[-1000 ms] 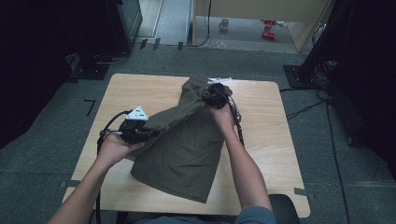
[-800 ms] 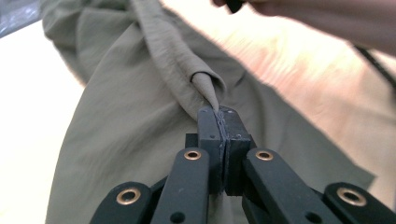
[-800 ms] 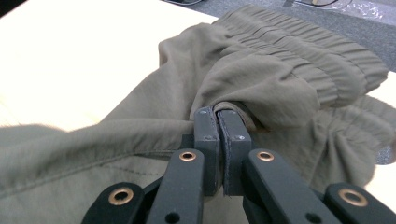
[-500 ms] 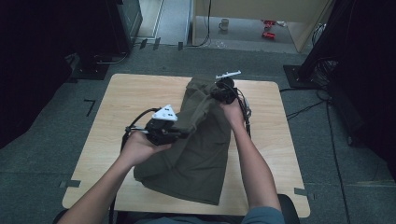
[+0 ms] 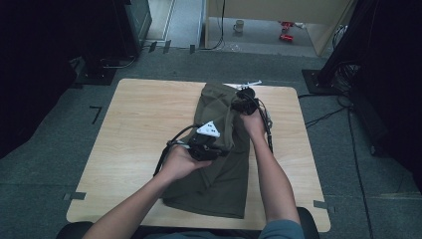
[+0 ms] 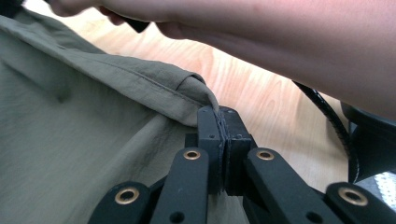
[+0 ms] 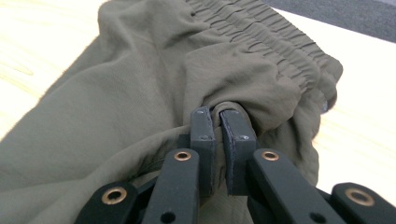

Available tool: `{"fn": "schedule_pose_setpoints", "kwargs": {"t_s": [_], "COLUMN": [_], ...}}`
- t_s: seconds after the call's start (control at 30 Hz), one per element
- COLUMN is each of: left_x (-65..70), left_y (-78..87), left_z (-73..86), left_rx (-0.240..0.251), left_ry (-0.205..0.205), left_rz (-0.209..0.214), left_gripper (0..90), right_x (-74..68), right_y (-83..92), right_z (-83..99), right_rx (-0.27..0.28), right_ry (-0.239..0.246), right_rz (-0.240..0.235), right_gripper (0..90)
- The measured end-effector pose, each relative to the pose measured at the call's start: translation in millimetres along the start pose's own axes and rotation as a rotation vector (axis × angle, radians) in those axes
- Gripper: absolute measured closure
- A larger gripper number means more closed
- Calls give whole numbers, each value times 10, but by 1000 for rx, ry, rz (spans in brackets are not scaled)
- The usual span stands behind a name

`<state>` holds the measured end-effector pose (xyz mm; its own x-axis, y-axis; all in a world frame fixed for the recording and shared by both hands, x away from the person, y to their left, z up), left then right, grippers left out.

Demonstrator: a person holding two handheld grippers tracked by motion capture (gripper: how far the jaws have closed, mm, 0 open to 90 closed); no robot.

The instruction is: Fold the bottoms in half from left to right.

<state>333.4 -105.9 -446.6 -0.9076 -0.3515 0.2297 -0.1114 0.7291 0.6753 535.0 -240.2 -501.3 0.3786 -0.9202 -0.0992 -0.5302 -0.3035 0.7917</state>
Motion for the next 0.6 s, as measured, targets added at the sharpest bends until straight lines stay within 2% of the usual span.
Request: {"fn": "schedule_pose_setpoints", "kwargs": {"t_s": [0.2, 0.3, 0.37, 0.43, 0.5, 0.6], "left_x": [62, 83, 84, 74, 42, -62], "left_y": [-248, -299, -292, -256, -207, -124], "left_z": [42, 48, 40, 29, 25, 53], "left_rx": [-34, -35, -32, -19, -10, -13], "left_ry": [-3, -18, -14, -22, -22, -21], "left_rz": [7, 6, 16, 16, 12, -13], "left_gripper": [895, 854, 773, 752, 742, 745], "right_x": [75, 119, 146, 157, 155, 103], "right_y": [25, 78, 150, 214, 286, 352], "right_z": [78, 90, 85, 77, 76, 130], "right_rx": [0, 2, 13, 28, 60, 63], "right_ry": [-7, -23, -26, -34, -22, -2], "right_rz": [13, 12, 15, 13, 2, -13], "right_gripper": [780, 761, 753, 753, 779, 809]}}
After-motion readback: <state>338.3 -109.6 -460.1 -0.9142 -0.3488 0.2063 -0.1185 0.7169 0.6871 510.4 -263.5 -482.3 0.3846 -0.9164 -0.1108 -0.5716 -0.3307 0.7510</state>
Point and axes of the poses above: each handheld gripper's, and its own axes: y roughly backward along the jaws, z roughly out of its underside, x roughly to its right, the point moved 6 cm from there along -y, roughly forward along the jaws, and after that the axes turned 5 degrees about -x, right-handed, at the moved point
